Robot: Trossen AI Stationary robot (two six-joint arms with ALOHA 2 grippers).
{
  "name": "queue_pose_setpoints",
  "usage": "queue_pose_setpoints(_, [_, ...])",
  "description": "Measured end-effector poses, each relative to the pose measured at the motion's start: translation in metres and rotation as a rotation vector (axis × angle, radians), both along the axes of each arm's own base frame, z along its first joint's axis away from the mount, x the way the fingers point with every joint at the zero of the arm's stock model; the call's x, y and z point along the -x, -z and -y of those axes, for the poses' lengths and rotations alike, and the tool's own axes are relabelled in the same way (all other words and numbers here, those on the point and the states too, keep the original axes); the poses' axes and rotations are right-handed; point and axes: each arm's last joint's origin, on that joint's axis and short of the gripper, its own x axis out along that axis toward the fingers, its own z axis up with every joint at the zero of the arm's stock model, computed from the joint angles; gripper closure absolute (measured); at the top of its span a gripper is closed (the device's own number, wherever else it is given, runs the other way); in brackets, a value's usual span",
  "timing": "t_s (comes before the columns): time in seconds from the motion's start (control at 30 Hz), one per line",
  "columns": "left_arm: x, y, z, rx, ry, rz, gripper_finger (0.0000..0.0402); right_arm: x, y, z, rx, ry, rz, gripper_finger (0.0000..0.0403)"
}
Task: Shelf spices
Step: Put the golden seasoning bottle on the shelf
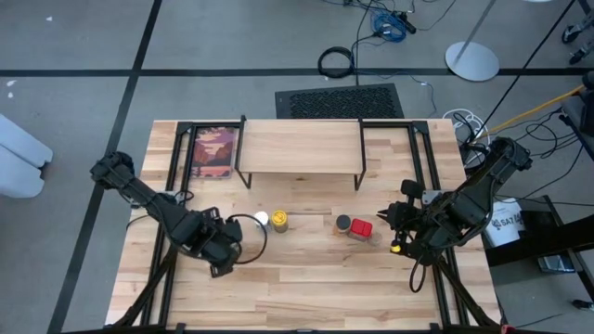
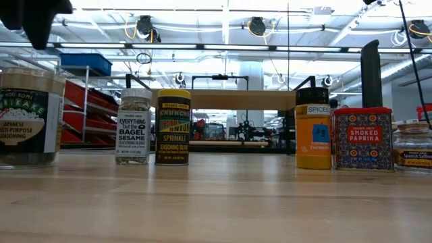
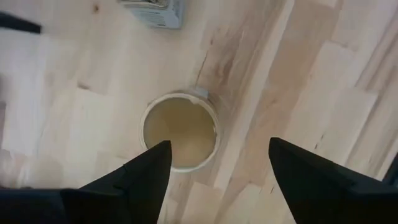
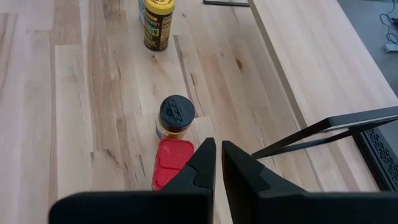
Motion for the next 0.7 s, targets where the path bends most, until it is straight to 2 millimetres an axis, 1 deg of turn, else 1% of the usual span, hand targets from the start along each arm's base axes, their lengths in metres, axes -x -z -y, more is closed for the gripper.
queue_pose_setpoints(0.13, [0.010,0.000,0.009,-0.094,-0.052,0.058,0.0089,0.000,0.000,0.000,-0.014,-0.006,-0.011,0.0387])
queue_pose_setpoints(0.27, [0.023,0.003,0.020,-0.219,-0.129,0.186,0.0043,0.000,0.000,-0.001,-0.023,-0.007,-0.013,0.0387])
queue_pose_setpoints(0.37, [0.034,0.008,0.030,-0.262,-0.159,0.275,0.0017,0.000,0.000,-0.001,-0.031,-0.009,-0.009,0.0387])
queue_pose_setpoints(0.5, [0.047,0.023,0.044,-0.265,-0.174,0.398,0.0009,-0.001,0.000,-0.003,-0.056,-0.018,-0.015,0.0387])
queue_pose_setpoints(0.7, [0.068,0.047,0.047,-0.317,-0.208,0.498,0.0008,-0.002,0.000,-0.003,-0.058,-0.023,-0.010,0.0387])
